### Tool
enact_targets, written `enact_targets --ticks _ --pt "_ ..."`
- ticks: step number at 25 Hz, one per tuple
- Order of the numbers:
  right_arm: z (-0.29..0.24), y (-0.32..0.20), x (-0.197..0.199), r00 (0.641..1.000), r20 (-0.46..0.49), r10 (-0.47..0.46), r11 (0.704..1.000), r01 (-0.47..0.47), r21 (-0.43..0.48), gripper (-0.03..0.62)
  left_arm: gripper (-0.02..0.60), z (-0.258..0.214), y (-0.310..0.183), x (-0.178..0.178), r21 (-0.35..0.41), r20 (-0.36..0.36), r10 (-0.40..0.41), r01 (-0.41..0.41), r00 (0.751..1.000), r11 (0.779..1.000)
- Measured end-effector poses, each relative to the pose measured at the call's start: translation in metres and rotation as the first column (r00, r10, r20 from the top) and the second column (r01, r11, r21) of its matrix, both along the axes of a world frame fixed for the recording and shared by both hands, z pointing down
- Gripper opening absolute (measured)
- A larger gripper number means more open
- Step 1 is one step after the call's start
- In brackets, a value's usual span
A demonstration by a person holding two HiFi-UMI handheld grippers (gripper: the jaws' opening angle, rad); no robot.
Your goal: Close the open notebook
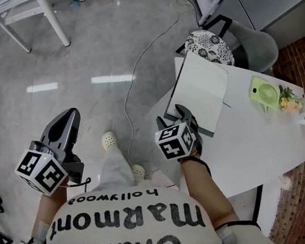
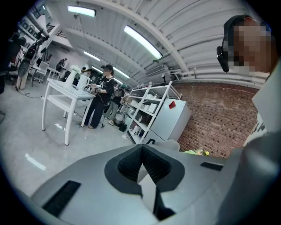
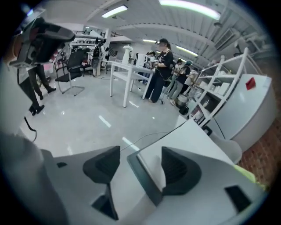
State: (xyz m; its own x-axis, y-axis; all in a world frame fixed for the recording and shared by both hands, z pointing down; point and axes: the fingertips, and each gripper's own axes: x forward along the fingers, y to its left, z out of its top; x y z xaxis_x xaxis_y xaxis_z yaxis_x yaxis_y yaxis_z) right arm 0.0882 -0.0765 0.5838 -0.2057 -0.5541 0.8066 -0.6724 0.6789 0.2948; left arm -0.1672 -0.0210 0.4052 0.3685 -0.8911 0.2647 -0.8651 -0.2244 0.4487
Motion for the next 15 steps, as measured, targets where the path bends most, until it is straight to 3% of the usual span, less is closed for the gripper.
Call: enact_targets --ticks 5,9,15 --pt "0.015 0.002 0.0 0.991 -0.114 -0.067 0.998 0.068 0.006 0.318 0.002 0.001 -0.002 -0.001 -0.005 -0.001 0.0 0.0 1.0 1.0" --pt "0.018 0.0 0.001 0.988 -0.139 -0.068 0.997 0.074 0.034 0.313 0.002 0.002 -0.007 0.002 -0.003 -0.003 0.013 -0.013 1.0 1.0" --pt "0.019 0.0 0.005 0.969 -0.227 -0.097 0.991 0.116 0.071 0.276 0.002 0.002 -0.011 0.005 -0.005 -0.008 0.022 -0.022 1.0 1.0"
